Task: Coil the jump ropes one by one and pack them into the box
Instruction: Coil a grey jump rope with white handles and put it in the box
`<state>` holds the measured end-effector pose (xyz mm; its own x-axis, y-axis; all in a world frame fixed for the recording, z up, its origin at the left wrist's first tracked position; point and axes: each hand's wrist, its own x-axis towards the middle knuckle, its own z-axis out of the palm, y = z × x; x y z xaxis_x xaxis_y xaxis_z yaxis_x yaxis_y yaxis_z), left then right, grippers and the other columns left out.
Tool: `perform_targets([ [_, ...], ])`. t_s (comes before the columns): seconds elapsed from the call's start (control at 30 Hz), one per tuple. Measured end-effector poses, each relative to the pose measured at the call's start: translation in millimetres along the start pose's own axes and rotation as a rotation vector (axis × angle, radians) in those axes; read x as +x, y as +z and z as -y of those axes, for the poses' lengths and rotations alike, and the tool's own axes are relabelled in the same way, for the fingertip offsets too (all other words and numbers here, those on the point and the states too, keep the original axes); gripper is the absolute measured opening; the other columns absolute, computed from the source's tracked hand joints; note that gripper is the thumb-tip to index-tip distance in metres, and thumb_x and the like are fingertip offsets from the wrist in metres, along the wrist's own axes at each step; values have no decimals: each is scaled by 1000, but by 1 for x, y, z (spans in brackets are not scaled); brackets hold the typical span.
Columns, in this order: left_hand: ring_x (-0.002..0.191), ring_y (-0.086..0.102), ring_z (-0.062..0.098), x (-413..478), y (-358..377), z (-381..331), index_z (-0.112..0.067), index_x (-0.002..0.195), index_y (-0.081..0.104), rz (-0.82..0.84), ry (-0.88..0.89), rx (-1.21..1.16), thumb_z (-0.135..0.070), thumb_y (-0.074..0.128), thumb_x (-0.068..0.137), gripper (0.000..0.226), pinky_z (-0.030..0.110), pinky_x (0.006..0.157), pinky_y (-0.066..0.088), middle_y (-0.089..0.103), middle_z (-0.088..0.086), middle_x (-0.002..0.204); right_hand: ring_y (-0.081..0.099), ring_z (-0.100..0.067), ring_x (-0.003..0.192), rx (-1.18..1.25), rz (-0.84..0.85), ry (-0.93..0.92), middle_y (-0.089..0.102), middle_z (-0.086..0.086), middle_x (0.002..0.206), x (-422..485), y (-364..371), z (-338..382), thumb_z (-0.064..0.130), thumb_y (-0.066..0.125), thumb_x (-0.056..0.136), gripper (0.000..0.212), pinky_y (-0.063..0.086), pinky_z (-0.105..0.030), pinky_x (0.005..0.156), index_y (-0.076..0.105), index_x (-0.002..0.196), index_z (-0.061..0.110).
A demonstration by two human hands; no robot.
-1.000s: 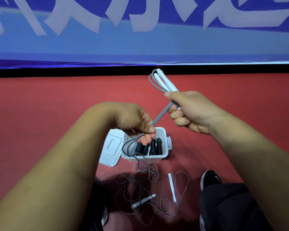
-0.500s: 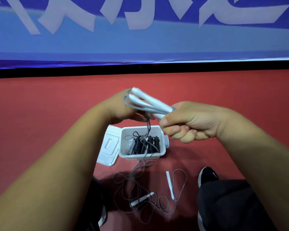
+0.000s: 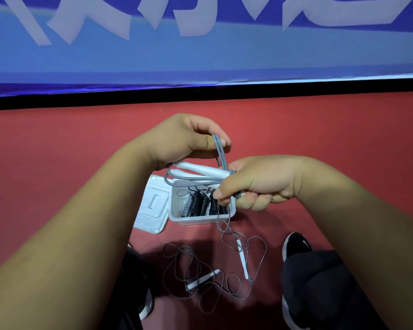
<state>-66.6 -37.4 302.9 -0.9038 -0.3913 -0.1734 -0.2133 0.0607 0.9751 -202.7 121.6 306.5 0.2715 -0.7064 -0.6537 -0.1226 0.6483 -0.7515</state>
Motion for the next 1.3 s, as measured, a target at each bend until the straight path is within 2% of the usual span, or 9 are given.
perform_targets([
  [0.1, 103, 75, 25, -2, -2, -3, -6, 97, 78, -18, 22, 106, -4, 74, 93, 6, 38, 99, 59, 79, 17, 105, 27, -3, 36, 1, -54, -3, 54, 5, 51, 5, -4, -2, 4, 55, 106, 19, 12, -14, 38, 50, 88, 6],
  [0.27, 87, 68, 17, -5, -7, -8, -22, 93, 84, -87, 53, 376, -9, 78, 89, 15, 56, 89, 57, 80, 7, 97, 28, -10, 50, 31, -195, 26, 61, -15, 85, 21, -17, -12, 6, 63, 100, 13, 18, -14, 40, 53, 99, 14],
  [0.53, 92, 66, 10, -13, -9, -11, -35, 108, 83, 25, 108, 742, -19, 78, 92, 23, 27, 87, 51, 69, -7, 95, 28, -12, 51, 16, -360, 126, 66, -13, 83, 36, -33, -24, 11, 61, 100, 20, 24, -15, 41, 55, 120, 12],
  [0.7, 71, 69, 4, -13, -9, -10, -31, 90, 82, -37, 2, 974, -35, 84, 87, 6, 28, 72, 52, 75, -13, 73, 34, -9, 47, 88, -508, 65, 76, -10, 87, 43, -36, -24, 15, 65, 103, 31, 32, -18, 41, 58, 132, 9],
  [0.77, 62, 68, 4, -9, -6, -5, -23, 82, 75, -59, -63, 1068, -37, 79, 90, 17, 29, 71, 55, 73, -10, 64, 39, -6, 48, 151, -545, 30, 78, -10, 88, 44, -35, -21, 14, 65, 103, 26, 36, -18, 42, 60, 127, 9],
  [0.9, 50, 72, 14, -4, 7, 1, -11, 84, 67, -38, -198, 1025, -20, 58, 97, 18, 34, 71, 61, 76, 6, 73, 33, -6, 50, 279, -547, -136, 58, 0, 73, 47, -30, -13, 18, 67, 103, 14, 27, -18, 40, 62, 117, 18],
  [1.0, 55, 73, 18, -2, 10, 2, -12, 84, 65, -93, -163, 979, -20, 55, 99, 19, 41, 73, 63, 75, 9, 77, 27, -6, 51, 340, -481, -251, 49, 1, 73, 43, -26, -7, 28, 72, 102, 20, 21, -18, 41, 64, 117, 17],
  [1.17, 57, 67, 12, -5, -3, -2, -22, 91, 78, -86, -87, 702, -37, 74, 96, 17, 31, 65, 60, 70, -5, 68, 23, -8, 55, 470, -467, -264, 48, 2, 74, 33, -31, -2, 76, 64, 87, 73, 19, -18, 41, 65, 122, 12],
  [1.3, 75, 58, 10, -7, -9, -4, -29, 83, 78, -71, 4, 743, -51, 74, 91, 23, 30, 79, 48, 64, -3, 80, 19, -8, 55, 531, -482, -268, 47, 3, 71, 31, -30, 1, 68, 61, 98, 51, 14, -19, 43, 59, 99, 17],
])
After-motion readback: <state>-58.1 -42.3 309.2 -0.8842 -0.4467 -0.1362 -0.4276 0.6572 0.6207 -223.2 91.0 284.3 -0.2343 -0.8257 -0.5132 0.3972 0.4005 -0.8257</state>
